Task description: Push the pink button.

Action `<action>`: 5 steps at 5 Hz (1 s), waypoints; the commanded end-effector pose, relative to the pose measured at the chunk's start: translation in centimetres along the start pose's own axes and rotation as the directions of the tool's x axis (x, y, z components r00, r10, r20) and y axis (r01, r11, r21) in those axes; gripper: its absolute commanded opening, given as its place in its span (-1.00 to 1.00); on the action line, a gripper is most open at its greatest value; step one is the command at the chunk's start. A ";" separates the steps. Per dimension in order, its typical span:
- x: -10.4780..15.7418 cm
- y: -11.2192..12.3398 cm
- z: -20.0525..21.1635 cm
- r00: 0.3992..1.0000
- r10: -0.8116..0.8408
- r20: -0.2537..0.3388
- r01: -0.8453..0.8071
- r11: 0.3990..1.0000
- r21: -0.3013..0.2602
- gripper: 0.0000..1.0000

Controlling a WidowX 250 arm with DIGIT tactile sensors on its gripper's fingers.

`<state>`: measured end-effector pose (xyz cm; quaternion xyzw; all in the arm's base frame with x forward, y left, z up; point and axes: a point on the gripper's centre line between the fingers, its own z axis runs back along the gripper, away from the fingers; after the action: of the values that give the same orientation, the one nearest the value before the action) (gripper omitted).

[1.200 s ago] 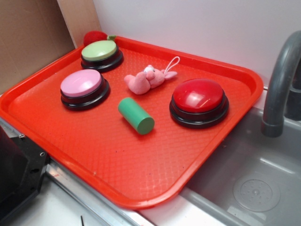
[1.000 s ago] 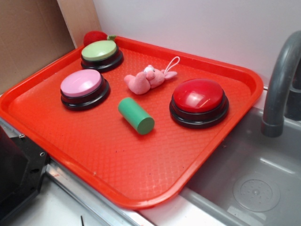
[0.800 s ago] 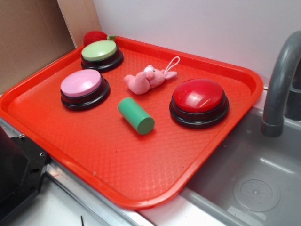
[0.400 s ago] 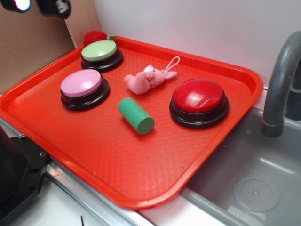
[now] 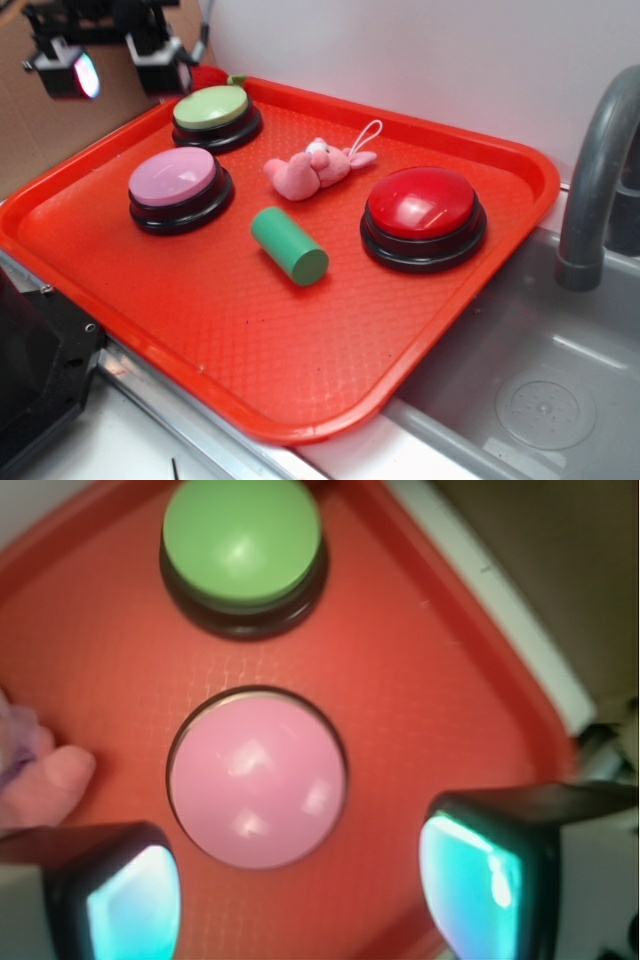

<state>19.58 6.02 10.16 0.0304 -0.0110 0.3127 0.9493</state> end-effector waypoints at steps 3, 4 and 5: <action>1.3 0.6 -5.2 0.964 -0.264 -0.011 0.264 0.964 -0.010 1.00; 1.4 0.5 -5.2 0.962 -0.271 -0.018 0.271 0.963 -0.013 1.00; 1.3 0.7 -3.7 0.959 -0.283 -0.015 0.282 0.959 -0.028 1.00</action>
<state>20.28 6.25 5.63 0.0142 0.0221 0.1677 0.9855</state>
